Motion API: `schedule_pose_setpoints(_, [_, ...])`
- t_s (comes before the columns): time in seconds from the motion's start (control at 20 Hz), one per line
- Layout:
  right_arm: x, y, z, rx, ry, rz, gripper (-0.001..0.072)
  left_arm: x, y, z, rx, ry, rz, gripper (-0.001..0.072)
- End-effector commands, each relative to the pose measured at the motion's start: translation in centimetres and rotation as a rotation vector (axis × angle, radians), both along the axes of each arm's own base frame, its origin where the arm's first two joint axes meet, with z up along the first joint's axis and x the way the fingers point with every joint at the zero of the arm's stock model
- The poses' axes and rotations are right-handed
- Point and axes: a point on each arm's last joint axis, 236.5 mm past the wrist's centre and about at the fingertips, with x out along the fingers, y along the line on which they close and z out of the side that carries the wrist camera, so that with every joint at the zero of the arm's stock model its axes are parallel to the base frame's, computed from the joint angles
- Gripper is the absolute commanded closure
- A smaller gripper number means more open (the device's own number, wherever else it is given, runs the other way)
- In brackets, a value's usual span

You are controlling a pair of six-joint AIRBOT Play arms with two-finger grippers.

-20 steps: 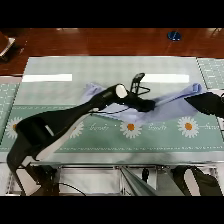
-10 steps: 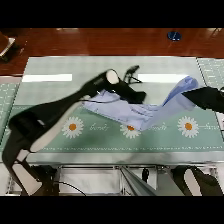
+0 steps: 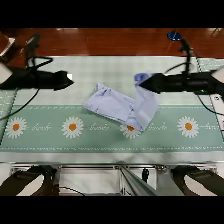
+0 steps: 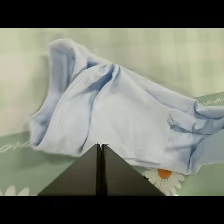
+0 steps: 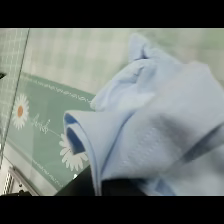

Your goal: Fold the shirts.

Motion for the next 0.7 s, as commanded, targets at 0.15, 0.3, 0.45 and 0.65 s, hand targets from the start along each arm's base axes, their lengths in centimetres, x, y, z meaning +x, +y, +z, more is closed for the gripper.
schedule_pose_setpoints(0.15, [3.5, 10.9, -5.7, -0.015, 0.097, 0.172, 0.0685, -9.2, 3.5, -3.3, -0.022, -0.062, 0.131, 0.069])
schedule_pose_setpoints(0.3, [4.7, 13.1, -7.7, -0.016, 0.139, 0.192, 0.0685, -10.9, 3.5, -6.0, -0.034, -0.009, 0.146, 0.0691])
schedule_pose_setpoints(0.45, [4.8, 14.3, -10.0, -0.021, 0.21, 0.201, 0.0685, -10.8, 3.6, -7.2, -0.034, 0.009, 0.16, 0.069])
schedule_pose_setpoints(0.65, [3.5, 16.0, -12.0, -0.007, 0.264, 0.237, 0.033, -9.8, 4.0, -6.8, -0.039, -0.034, 0.189, 0.069])
